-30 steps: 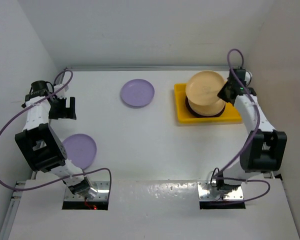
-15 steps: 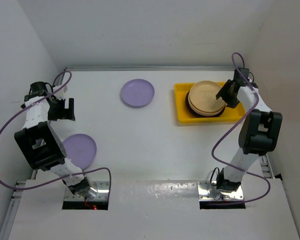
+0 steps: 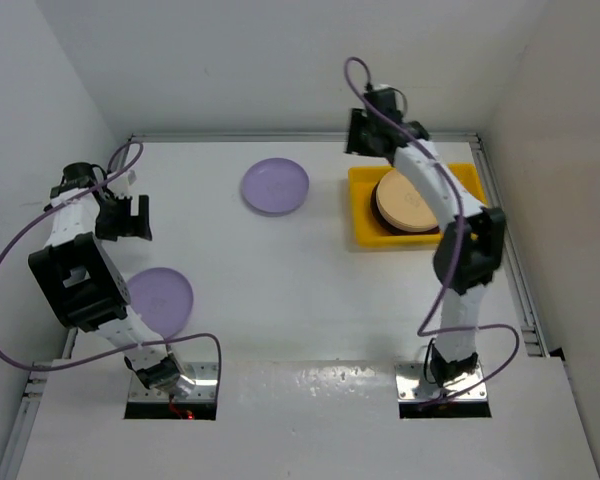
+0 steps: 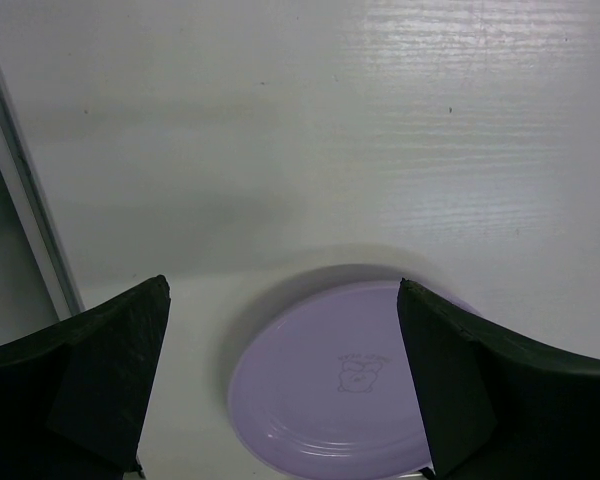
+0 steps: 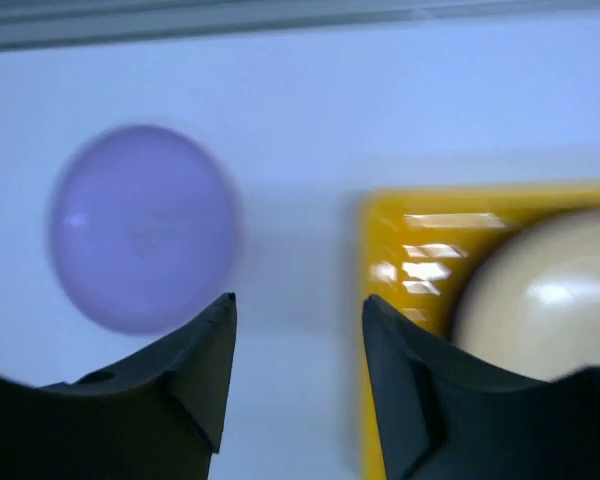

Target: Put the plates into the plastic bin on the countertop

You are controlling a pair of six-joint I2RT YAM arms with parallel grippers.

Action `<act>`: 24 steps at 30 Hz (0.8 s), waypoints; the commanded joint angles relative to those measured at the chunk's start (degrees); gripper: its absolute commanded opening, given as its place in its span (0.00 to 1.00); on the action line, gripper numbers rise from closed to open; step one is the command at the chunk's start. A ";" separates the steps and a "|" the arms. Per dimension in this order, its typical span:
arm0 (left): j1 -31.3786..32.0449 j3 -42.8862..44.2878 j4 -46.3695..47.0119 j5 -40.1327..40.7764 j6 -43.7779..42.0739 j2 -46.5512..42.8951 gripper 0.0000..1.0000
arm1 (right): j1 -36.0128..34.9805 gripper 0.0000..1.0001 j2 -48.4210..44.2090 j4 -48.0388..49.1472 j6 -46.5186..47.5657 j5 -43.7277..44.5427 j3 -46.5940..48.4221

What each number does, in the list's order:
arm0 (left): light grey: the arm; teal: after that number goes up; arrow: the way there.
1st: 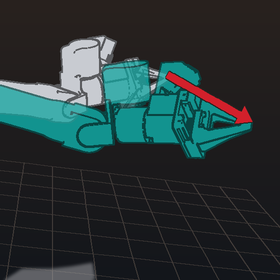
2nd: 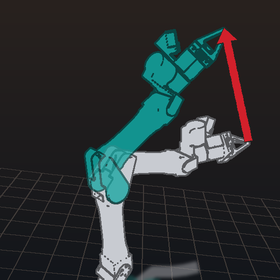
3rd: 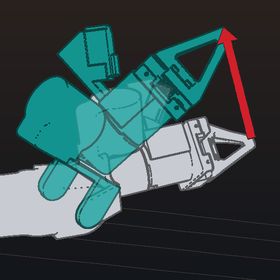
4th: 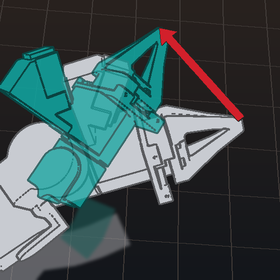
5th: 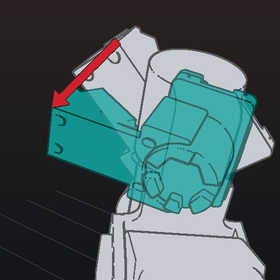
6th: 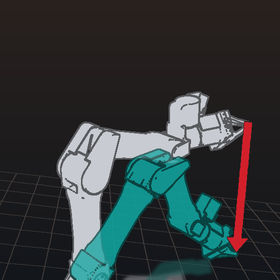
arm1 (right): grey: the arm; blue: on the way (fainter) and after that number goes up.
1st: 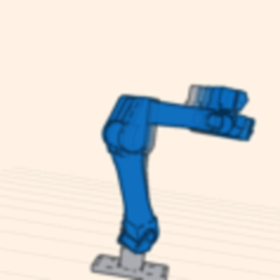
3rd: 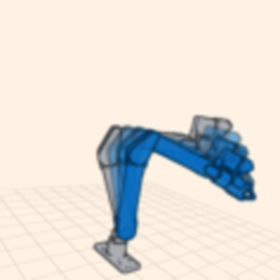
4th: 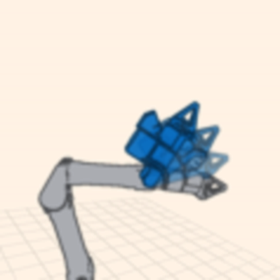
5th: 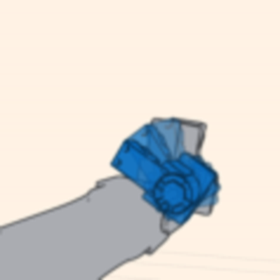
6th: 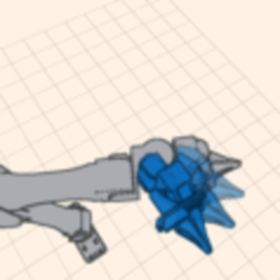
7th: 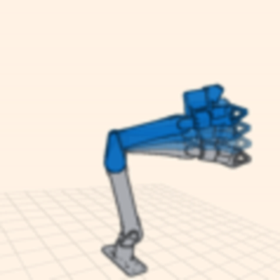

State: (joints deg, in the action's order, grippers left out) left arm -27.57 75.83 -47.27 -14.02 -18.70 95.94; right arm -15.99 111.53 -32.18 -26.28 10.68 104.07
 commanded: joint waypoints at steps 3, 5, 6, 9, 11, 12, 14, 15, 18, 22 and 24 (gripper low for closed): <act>-0.11 2.92 0.68 -1.80 1.21 0.73 0.95 | -4.93 0.63 20.19 -0.78 -10.97 -7.15 18.26; -0.11 2.92 0.68 -2.33 1.21 1.43 0.95 | -5.54 0.67 23.29 4.02 -16.04 -10.06 16.97; -0.11 2.92 0.68 -2.33 1.21 1.44 0.95 | -5.81 0.67 23.73 5.19 -17.21 -10.06 15.04; 0.41 2.92 1.21 -3.38 1.21 2.67 0.95 | -6.95 0.63 25.67 12.20 -20.72 -9.52 11.78; 0.41 2.92 1.21 -4.69 1.73 3.20 0.95 | -6.95 0.56 28.55 13.28 -23.89 -12.59 11.68; 0.41 2.92 1.21 -5.22 1.74 3.72 0.95 | -6.95 0.53 29.27 12.85 -24.77 -12.61 12.20; 0.41 2.92 1.21 -5.23 2.26 3.73 0.95 | -7.82 0.48 30.85 13.37 -26.89 -11.22 11.86; 0.41 2.92 1.21 -5.23 2.26 3.73 0.95 | -8.00 0.46 31.64 14.07 -27.15 -10.86 11.77; 0.41 2.92 1.21 -5.23 2.26 4.25 0.95 | -8.71 0.34 32.70 15.92 -29.69 -9.19 10.10; 0.41 2.92 1.21 -5.23 2.26 4.25 0.95 | -9.59 0.17 34.11 13.48 -30.76 -5.14 11.23; 0.41 2.92 1.21 -5.23 2.26 4.25 0.95 | -9.85 0.00 34.72 12.68 -30.58 -5.49 12.38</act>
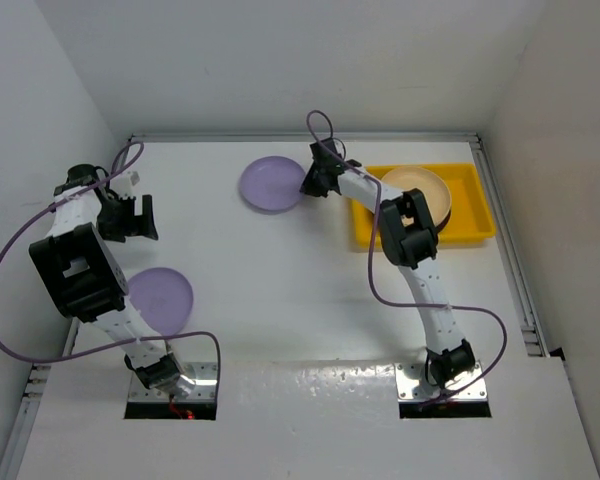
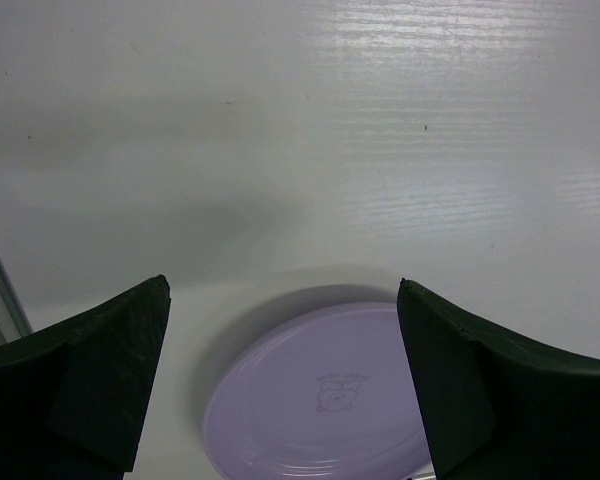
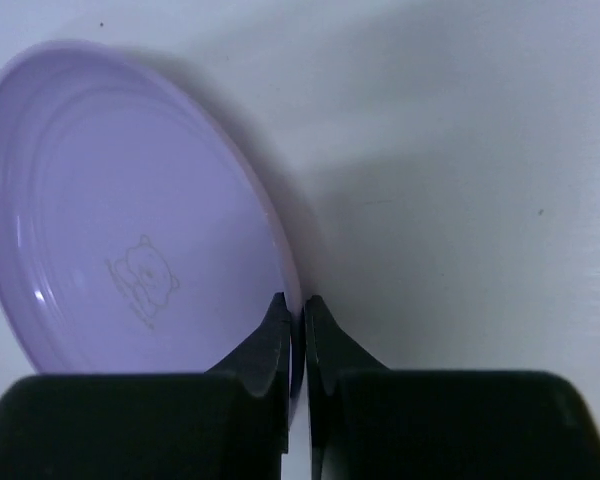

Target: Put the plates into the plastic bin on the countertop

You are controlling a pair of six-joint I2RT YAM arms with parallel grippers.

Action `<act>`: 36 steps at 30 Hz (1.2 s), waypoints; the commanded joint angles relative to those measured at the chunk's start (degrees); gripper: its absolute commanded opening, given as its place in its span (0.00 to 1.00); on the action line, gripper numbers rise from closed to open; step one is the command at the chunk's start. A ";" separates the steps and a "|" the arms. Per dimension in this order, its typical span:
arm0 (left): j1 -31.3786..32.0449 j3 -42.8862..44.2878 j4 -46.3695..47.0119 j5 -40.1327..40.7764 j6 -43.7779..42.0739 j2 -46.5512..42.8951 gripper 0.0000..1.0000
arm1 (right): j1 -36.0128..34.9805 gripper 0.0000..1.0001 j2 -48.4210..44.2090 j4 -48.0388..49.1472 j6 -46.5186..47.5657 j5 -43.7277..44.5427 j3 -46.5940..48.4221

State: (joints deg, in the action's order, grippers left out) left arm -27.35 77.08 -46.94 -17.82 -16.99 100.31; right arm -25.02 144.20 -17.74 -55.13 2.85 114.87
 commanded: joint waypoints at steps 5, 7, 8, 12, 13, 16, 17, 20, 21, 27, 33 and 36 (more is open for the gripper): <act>0.20 1.67 0.88 -1.42 0.56 -0.64 0.95 | -0.91 0.00 -8.21 -0.38 6.41 0.49 -2.52; 0.20 1.67 0.88 -0.90 0.56 -0.64 0.95 | -0.48 0.00 -18.44 -0.10 10.72 -0.30 -4.47; 0.20 1.67 0.88 -0.90 0.04 -1.17 0.95 | 0.75 0.00 -21.21 -0.02 12.32 -1.00 -8.74; 0.20 1.67 0.88 -0.28 0.03 -1.17 0.95 | 8.13 0.00 -39.21 0.34 13.47 -1.71 -22.54; 0.20 1.67 0.88 -0.28 0.03 -1.17 0.95 | 13.45 0.00 -41.09 -0.01 13.56 -1.54 -27.02; 0.20 1.67 0.88 -0.98 0.03 -1.17 0.95 | 20.32 0.00 -47.78 -5.10 14.61 -0.66 -33.82; 0.80 2.19 0.88 -0.98 0.03 -1.17 0.95 | 23.66 0.00 -50.22 -6.68 15.31 -0.57 -34.88; 0.81 2.20 0.88 -0.98 0.03 -1.17 0.95 | 32.01 0.00 -51.47 -9.07 16.72 -0.21 -38.31; 1.33 2.20 0.88 -0.38 0.03 -1.17 0.95 | 33.00 0.00 -51.39 -9.77 16.99 -0.39 -38.84; 1.34 2.20 0.88 0.25 0.03 -1.17 0.95 | 37.85 0.00 -47.97 -9.16 18.22 -1.71 -37.26; 1.34 2.20 0.88 0.25 0.03 -1.70 0.95 | 37.76 0.03 -43.14 -8.37 18.48 -3.98 -36.56; 1.34 2.20 0.88 0.25 0.03 -1.70 0.95 | 36.71 0.41 -41.81 -11.87 19.36 2.65 -34.98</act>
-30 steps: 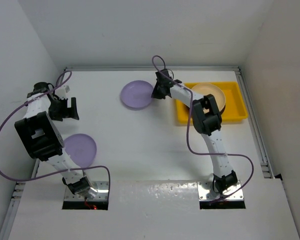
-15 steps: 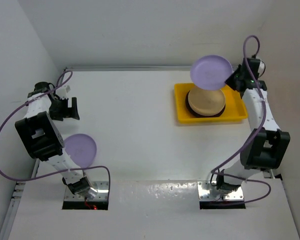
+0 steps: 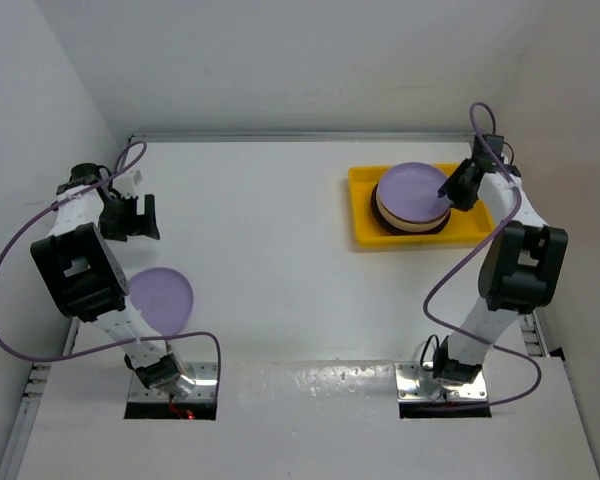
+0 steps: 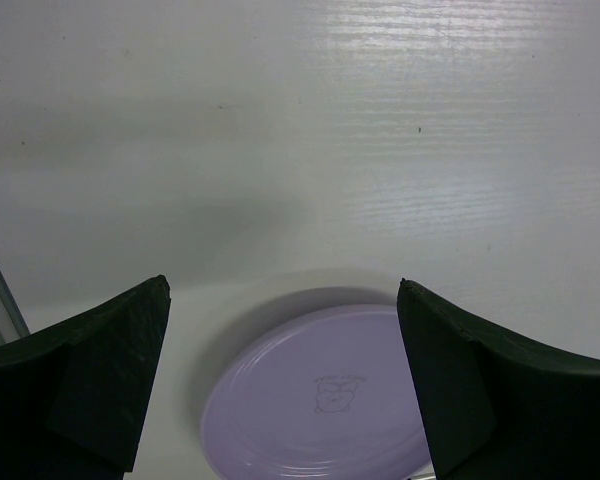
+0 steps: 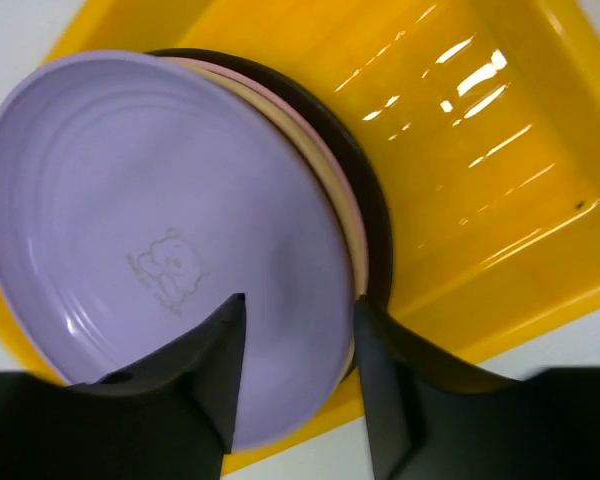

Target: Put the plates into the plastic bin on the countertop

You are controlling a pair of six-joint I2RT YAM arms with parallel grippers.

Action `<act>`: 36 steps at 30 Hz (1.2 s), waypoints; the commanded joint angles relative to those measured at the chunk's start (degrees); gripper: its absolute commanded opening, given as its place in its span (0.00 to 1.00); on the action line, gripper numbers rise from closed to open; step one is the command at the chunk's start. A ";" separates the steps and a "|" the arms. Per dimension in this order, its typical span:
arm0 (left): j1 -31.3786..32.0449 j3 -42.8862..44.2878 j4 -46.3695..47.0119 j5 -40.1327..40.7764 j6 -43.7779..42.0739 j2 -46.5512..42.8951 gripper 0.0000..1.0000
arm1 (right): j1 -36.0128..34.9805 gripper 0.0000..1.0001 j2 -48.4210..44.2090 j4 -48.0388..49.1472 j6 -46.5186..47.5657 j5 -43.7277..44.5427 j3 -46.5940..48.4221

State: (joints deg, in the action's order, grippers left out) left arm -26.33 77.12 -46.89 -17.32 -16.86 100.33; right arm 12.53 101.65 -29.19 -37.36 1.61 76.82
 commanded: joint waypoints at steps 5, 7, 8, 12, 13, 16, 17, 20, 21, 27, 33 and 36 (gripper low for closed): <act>0.31 0.93 -0.65 1.06 -3.51 -2.25 0.95 | -2.86 0.74 -0.66 -1.48 5.98 8.85 3.25; 0.31 -0.03 -5.03 2.28 -9.74 -2.25 0.98 | -4.44 0.76 -1.62 -2.01 8.08 10.95 3.95; -0.56 -1.17 -6.18 2.29 -12.20 -2.25 0.98 | -4.97 0.76 -2.06 -2.36 9.49 11.31 5.17; -4.95 -9.95 -6.20 8.61 -21.27 -2.77 0.99 | -12.07 0.77 -7.75 -1.75 15.82 13.77 5.10; -5.83 -11.10 -5.67 9.23 -21.28 -2.78 0.99 | -13.66 0.79 -8.47 -1.40 16.35 14.04 4.23; -8.21 -14.53 -3.56 9.24 -21.80 -3.30 0.95 | -18.05 0.79 -12.25 0.45 16.89 11.51 0.88; -8.91 -15.07 -3.56 8.71 -21.81 -3.30 0.94 | -18.94 0.79 -13.48 0.62 16.54 11.32 0.18; -9.44 -18.58 -3.56 8.79 -23.04 -4.01 0.80 | -23.59 0.78 -15.95 1.15 14.78 10.09 -0.96; -9.44 -19.54 -1.55 9.49 -23.65 -4.01 0.67 | -24.57 0.76 -16.13 1.85 14.17 9.04 -2.18; -9.44 -18.15 -0.22 5.48 -20.93 -1.37 0.00 | -36.25 0.63 -17.27 3.79 14.77 7.80 -5.01; -0.52 -10.78 -1.09 -15.71 -14.70 -9.80 0.00 | -47.41 0.71 -10.77 6.86 15.39 0.07 -2.03; 6.09 -5.52 -0.57 -17.48 -10.48 -12.61 0.00 | -51.01 0.78 -6.65 8.53 14.43 -0.03 1.66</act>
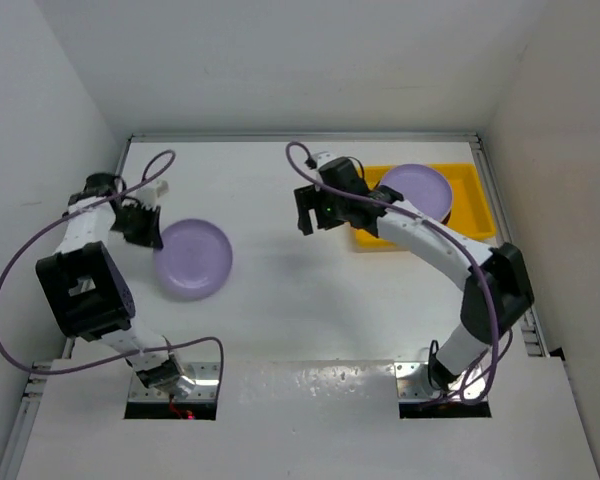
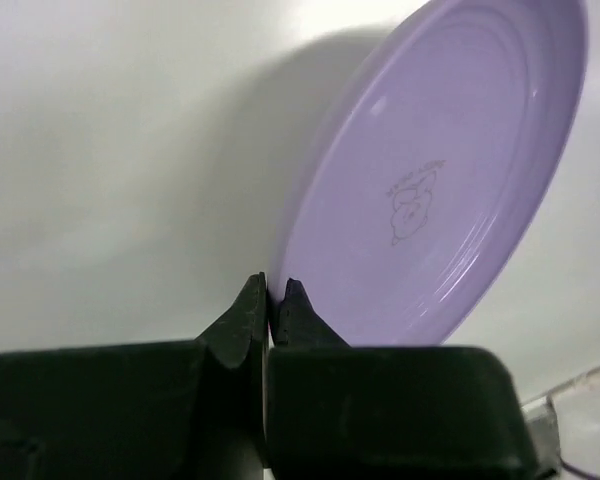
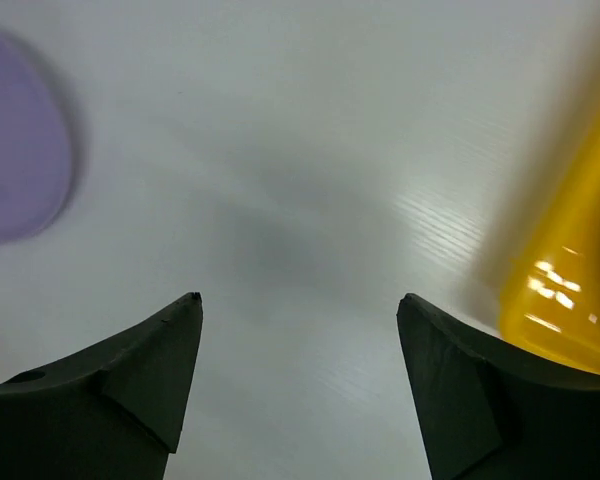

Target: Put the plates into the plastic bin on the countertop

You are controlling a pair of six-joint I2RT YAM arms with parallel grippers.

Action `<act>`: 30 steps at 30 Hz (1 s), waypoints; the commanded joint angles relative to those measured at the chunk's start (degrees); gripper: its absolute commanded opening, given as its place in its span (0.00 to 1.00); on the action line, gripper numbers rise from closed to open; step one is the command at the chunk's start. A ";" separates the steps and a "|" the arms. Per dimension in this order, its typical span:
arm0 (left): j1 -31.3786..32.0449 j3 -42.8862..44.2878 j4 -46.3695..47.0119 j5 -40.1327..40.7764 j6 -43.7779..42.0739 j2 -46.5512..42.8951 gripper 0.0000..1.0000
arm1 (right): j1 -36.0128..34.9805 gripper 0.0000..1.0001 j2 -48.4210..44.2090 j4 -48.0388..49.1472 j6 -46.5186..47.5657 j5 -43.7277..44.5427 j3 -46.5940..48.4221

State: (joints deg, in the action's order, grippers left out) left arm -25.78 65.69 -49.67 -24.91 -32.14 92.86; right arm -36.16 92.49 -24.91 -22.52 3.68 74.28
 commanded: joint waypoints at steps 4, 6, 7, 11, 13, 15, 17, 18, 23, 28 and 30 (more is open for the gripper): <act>16.43 11.73 2.21 -7.79 10.42 -5.14 0.00 | -4.44 0.78 6.38 7.23 -0.76 0.71 6.49; 18.56 13.32 2.21 -7.79 12.53 -4.62 0.00 | -4.36 0.75 7.09 8.11 -1.99 0.80 7.46; 20.49 14.54 2.21 -7.79 13.06 -4.62 0.00 | -4.36 0.74 7.96 8.29 -2.17 0.71 7.81; 24.71 16.40 1.69 -7.26 14.38 -4.09 0.00 | -4.09 0.62 7.71 10.65 -3.22 0.80 6.50; 26.12 18.15 1.16 -7.26 15.00 -3.48 0.00 | -4.18 0.55 6.74 11.72 -4.02 0.80 4.83; 26.83 18.86 1.15 -6.56 15.71 -2.87 0.00 | -4.18 0.50 6.57 13.65 -4.72 0.19 3.86; 27.53 19.47 1.15 -6.56 15.71 -2.86 0.00 | -4.18 0.47 6.57 14.44 -4.90 -0.16 3.24; 28.41 19.47 0.55 -6.04 15.71 -2.86 0.00 | -4.44 0.47 6.65 14.62 -5.07 -0.25 2.98; 29.47 20.61 0.01 -8.57 15.71 -2.24 0.00 | -4.53 0.34 8.84 15.33 -5.95 -1.04 3.85; 29.47 21.23 0.01 -8.49 15.71 -2.24 0.00 | -3.39 0.00 8.77 16.03 -8.67 -0.52 3.33; 29.47 21.23 0.01 -5.95 15.71 -2.24 0.35 | -1.38 0.00 7.18 15.94 -10.07 0.09 3.06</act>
State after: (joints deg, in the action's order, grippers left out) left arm 3.36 84.53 -49.63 -30.33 -17.26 90.98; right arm -39.99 101.41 -12.08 -29.39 2.70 77.34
